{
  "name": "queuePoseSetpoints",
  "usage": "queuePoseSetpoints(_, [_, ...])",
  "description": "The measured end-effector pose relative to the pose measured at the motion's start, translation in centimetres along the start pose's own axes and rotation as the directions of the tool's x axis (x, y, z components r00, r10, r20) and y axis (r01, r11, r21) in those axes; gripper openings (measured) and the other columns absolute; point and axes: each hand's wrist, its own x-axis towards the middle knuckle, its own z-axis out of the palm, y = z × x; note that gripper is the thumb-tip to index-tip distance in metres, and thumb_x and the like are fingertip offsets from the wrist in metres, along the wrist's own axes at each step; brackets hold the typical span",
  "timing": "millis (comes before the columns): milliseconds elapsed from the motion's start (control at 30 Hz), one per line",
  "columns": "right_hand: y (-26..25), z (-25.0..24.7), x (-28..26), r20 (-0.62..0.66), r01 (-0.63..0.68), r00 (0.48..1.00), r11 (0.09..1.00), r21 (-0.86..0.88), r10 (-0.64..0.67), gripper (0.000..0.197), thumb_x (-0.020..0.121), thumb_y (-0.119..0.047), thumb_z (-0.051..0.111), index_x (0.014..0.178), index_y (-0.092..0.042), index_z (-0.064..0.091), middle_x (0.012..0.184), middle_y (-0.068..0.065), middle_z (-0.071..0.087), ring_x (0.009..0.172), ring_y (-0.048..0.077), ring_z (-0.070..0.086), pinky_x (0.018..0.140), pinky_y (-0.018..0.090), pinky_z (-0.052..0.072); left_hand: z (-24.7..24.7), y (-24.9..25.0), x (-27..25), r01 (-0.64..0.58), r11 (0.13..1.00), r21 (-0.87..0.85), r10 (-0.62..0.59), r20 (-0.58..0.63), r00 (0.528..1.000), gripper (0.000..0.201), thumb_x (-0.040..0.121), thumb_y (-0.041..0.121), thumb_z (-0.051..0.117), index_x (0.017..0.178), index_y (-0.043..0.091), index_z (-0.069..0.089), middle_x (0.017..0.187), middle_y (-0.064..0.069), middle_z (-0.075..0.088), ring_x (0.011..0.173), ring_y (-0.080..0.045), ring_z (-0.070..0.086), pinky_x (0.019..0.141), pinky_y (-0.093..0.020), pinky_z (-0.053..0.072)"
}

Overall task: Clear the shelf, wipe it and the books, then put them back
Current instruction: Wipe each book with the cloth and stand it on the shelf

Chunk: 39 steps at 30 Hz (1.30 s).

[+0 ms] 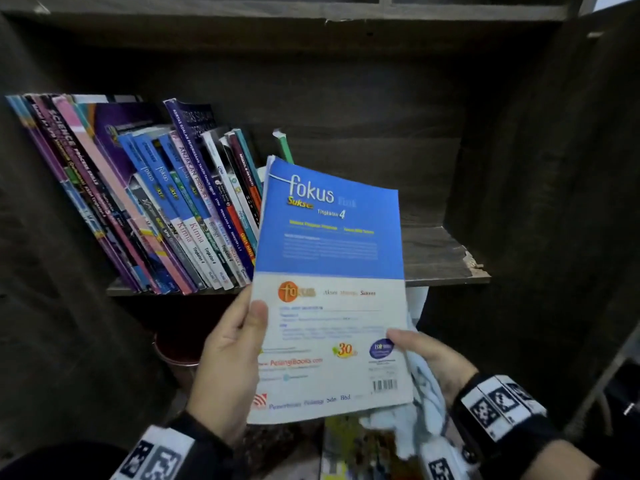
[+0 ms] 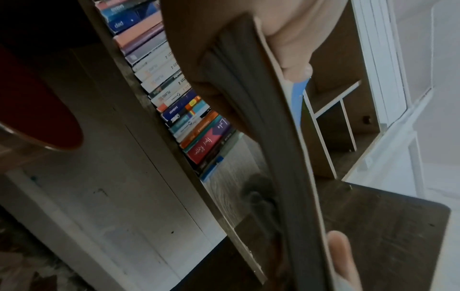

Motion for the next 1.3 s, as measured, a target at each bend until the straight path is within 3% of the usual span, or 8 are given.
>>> queuePoseSetpoints(233, [-2.0,0.5,-3.1,-0.09,0.279,0.95,0.944,-0.176,-0.298,0.053,0.065,0.0,0.072,0.117,0.003,0.063,0.114,0.028,0.065,0.1,0.047,0.063,0.078,0.05,0.057,1.5,-1.2,3.9,0.109,0.993,0.052,-0.118,0.241,0.963,0.044,0.085,0.043,0.067,0.125,0.026,0.06,0.116,-0.01,0.069,0.1,-0.028,0.068,0.078,-0.039,0.056])
queuePoseSetpoints(400, [-3.2,-0.2,-3.7,-0.265,0.475,0.733,0.75,-0.46,-0.626,0.053,0.05,-0.016,0.09,0.097,-0.001,0.071,0.099,0.016,0.073,0.092,0.037,0.069,0.063,0.031,0.058,1.5,-2.8,7.5,0.079,0.907,0.415,-0.209,0.279,0.937,0.051,0.096,0.014,0.052,0.144,0.021,0.037,0.109,-0.001,0.069,0.094,-0.013,0.065,0.075,-0.019,0.05])
queuePoseSetpoints(500, [-4.4,-0.8,-3.5,-0.303,0.511,0.54,0.592,-0.623,-0.785,0.044,0.059,-0.026,0.082,0.099,-0.013,0.068,0.093,0.001,0.075,0.087,0.019,0.071,0.065,0.021,0.057,0.0,-3.0,9.1,0.156,0.872,0.463,-0.246,0.139,0.959,0.059,0.096,0.015,0.054,0.146,0.031,0.027,0.106,0.004,0.06,0.091,-0.02,0.066,0.081,-0.027,0.052])
queuePoseSetpoints(700, [-7.4,1.2,0.5,-0.33,0.19,0.324,0.403,-0.896,-0.887,0.026,0.084,-0.024,0.07,0.1,-0.037,0.054,0.096,-0.009,0.061,0.097,0.014,0.058,0.085,0.034,0.046,-0.8,-3.2,10.2,0.151,0.863,0.481,-0.197,0.045,0.979,0.05,0.096,0.012,0.055,0.139,0.028,0.034,0.099,-0.006,0.062,0.089,-0.026,0.067,0.083,-0.039,0.054])
queuePoseSetpoints(867, [-8.4,3.9,9.2,-0.364,0.166,0.347,0.439,-0.883,-0.864,0.033,0.088,-0.038,0.065,0.12,-0.033,0.057,0.104,-0.005,0.064,0.095,0.015,0.059,0.085,0.031,0.047,-1.1,-3.0,10.5,0.137,0.849,0.509,-0.217,0.1,0.971,0.056,0.095,0.015,0.057,0.139,0.036,0.028,0.103,0.0,0.058,0.091,-0.02,0.067,0.085,-0.032,0.054])
queuePoseSetpoints(1067, [-5.7,4.0,15.7,-0.147,0.189,0.66,0.353,-0.916,-0.737,0.042,0.085,-0.065,0.051,0.12,-0.043,0.057,0.102,-0.008,0.069,0.095,0.014,0.065,0.084,0.034,0.052,-2.5,-3.2,10.6,0.115,0.846,0.521,-0.228,0.158,0.961,0.058,0.093,0.02,0.06,0.132,0.049,0.029,0.111,0.001,0.054,0.097,-0.019,0.065,0.094,-0.033,0.052])
queuePoseSetpoints(1200, [-5.4,2.9,15.7,-0.09,0.22,0.661,0.308,-0.926,-0.745,0.048,0.087,-0.068,0.041,0.126,-0.044,0.056,0.11,-0.013,0.067,0.101,0.008,0.062,0.088,0.031,0.049,-3.0,-3.6,10.6,0.1,0.834,0.543,-0.22,0.161,0.962,0.059,0.092,0.019,0.062,0.13,0.051,0.031,0.112,0.001,0.056,0.099,-0.023,0.065,0.089,-0.037,0.053])
queuePoseSetpoints(1300, [-5.8,3.1,15.9,-0.214,0.366,0.618,0.518,-0.773,-0.757,0.038,0.092,-0.051,0.053,0.119,-0.027,0.066,0.111,-0.008,0.069,0.104,0.01,0.064,0.085,0.024,0.053,-3.1,-3.7,10.5,0.105,0.824,0.556,-0.242,0.178,0.954,0.059,0.092,0.021,0.061,0.131,0.052,0.029,0.113,0.003,0.055,0.098,-0.023,0.065,0.084,-0.036,0.054])
